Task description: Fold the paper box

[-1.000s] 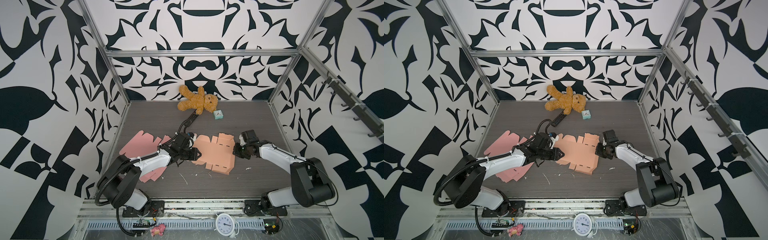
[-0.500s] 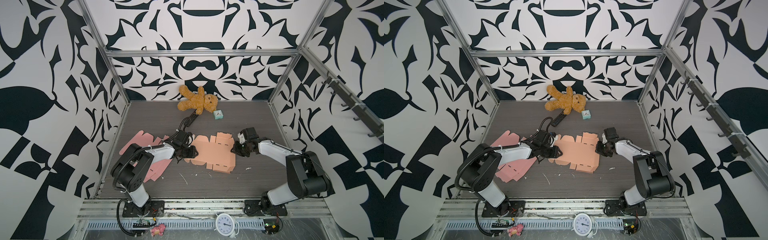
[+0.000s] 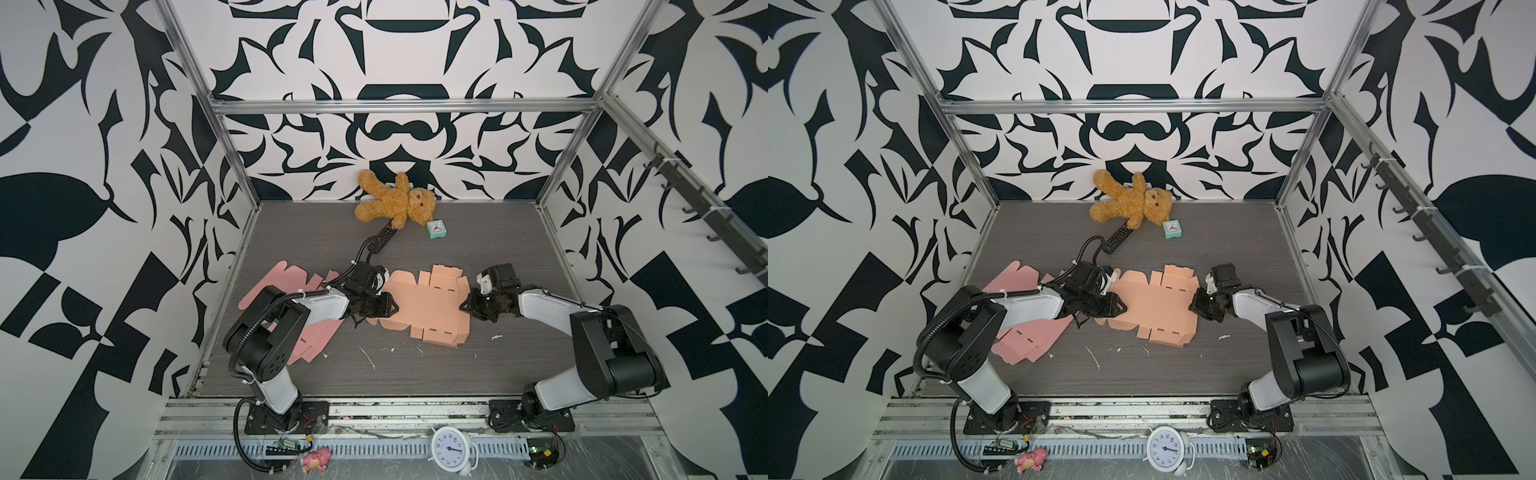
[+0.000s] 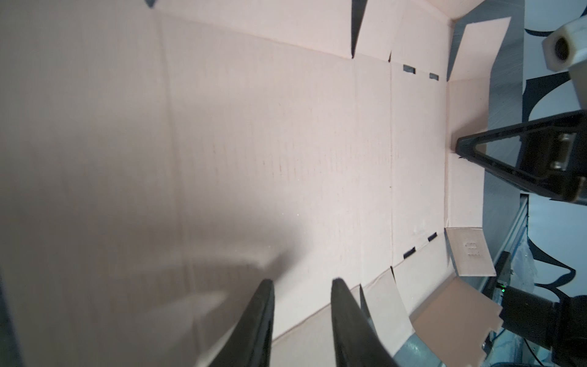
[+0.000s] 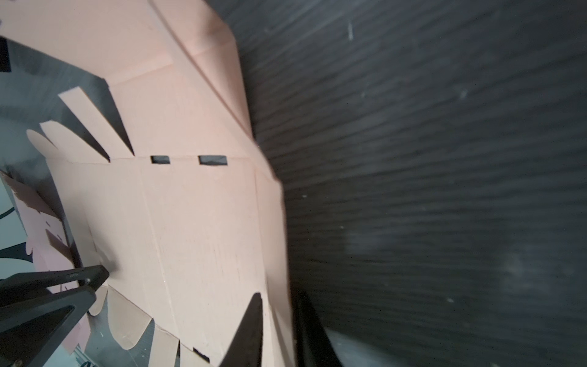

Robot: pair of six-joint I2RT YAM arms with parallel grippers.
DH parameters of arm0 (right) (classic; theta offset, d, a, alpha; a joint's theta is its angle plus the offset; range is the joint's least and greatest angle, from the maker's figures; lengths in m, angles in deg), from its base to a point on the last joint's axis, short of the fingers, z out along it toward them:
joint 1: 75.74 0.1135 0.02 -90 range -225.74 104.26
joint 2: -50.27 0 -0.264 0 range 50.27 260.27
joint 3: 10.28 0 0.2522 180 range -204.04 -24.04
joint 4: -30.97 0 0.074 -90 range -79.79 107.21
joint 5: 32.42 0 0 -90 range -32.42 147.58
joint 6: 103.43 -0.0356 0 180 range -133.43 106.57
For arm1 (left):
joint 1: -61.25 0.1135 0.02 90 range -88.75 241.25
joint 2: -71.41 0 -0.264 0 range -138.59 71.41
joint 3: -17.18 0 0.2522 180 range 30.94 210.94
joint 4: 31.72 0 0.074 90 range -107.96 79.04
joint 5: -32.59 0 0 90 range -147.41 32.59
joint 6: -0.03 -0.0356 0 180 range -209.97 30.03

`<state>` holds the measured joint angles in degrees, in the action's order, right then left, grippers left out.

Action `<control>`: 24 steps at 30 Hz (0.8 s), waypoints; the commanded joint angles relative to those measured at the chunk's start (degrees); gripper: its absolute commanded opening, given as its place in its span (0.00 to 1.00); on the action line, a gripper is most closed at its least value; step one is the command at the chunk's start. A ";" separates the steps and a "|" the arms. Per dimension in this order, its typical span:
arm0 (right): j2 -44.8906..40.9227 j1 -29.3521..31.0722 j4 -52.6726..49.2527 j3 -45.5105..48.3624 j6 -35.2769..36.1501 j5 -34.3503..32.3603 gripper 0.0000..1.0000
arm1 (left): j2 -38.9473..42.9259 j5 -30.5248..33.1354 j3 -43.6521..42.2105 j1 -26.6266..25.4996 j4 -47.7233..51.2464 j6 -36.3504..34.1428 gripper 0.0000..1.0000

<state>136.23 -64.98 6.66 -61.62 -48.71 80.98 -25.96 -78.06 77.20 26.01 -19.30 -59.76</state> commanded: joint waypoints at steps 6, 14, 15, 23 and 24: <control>-3.60 -0.48 -1.27 0.90 -0.94 -2.37 0.08 | 0.34 -2.64 -0.73 0.12 -1.20 0.54 0.34; -4.80 -0.44 -14.84 -6.10 8.71 -7.18 0.06 | 8.16 -3.96 -1.56 0.10 0.92 -0.16 0.34; -5.07 -0.38 -16.90 -7.39 10.18 -7.94 0.06 | 8.93 -4.05 -1.75 0.06 1.31 -0.16 0.34; -1.77 4.07 -30.41 -17.25 22.30 -12.17 0.07 | 12.26 -3.78 -3.89 0.17 2.95 0.54 0.34; -0.89 4.75 -31.42 -18.25 23.21 -13.06 0.07 | 12.28 -3.90 -4.13 0.10 3.01 0.67 0.34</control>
<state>133.69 -62.38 -16.90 -76.51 -32.06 71.82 -14.35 -80.92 74.55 25.98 -18.65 -59.52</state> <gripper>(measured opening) 0.069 0.337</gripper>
